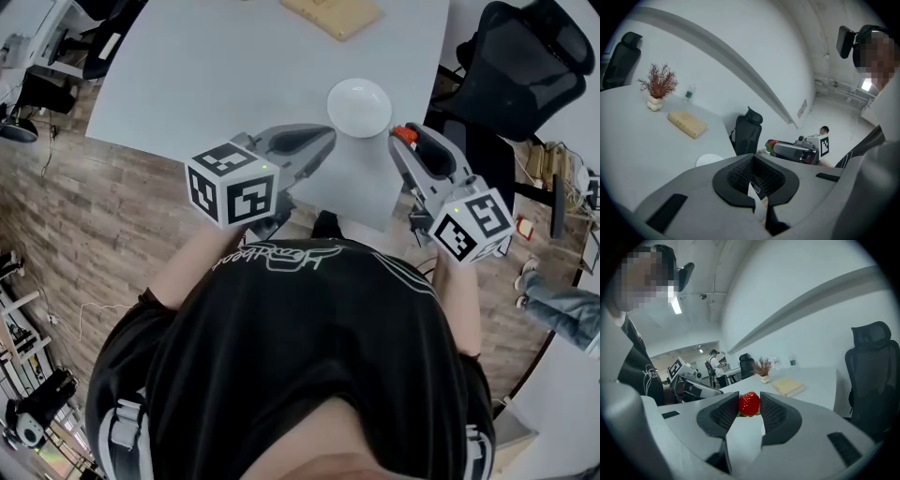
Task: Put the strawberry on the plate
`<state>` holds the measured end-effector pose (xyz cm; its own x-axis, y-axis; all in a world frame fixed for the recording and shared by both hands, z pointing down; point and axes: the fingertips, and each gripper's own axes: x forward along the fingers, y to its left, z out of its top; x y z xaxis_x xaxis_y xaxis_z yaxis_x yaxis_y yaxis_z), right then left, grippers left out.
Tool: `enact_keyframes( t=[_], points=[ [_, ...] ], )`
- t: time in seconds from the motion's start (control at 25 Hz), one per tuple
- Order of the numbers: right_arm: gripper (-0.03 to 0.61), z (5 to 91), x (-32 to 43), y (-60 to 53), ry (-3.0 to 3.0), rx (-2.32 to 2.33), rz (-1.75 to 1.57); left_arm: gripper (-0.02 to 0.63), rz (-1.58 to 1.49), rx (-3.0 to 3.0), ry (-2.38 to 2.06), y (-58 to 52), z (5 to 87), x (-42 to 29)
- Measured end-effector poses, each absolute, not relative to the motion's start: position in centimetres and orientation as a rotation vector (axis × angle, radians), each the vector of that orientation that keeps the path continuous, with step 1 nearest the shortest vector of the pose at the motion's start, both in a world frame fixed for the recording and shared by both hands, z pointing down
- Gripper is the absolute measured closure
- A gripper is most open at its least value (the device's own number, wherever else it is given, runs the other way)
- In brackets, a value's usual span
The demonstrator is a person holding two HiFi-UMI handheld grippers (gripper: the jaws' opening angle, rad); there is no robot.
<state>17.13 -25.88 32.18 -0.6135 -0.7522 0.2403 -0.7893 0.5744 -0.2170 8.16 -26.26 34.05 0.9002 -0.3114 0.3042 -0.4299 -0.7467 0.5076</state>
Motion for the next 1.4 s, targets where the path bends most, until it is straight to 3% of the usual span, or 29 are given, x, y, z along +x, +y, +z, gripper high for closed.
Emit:
enact_keyframes(
  t=[0.88, 1.4],
  points=[
    [0.445, 38.7, 17.7, -34.9, -2.488, 1.221, 0.236, 0.607, 0.282, 2.321, -0.517, -32.9, 39.4, 9.9],
    [0.445, 46.3, 16.5, -38.5, -2.364, 1.118, 0.287, 0.607, 0.33, 2.214, -0.565, -35.4, 44.0, 7.4]
  ],
)
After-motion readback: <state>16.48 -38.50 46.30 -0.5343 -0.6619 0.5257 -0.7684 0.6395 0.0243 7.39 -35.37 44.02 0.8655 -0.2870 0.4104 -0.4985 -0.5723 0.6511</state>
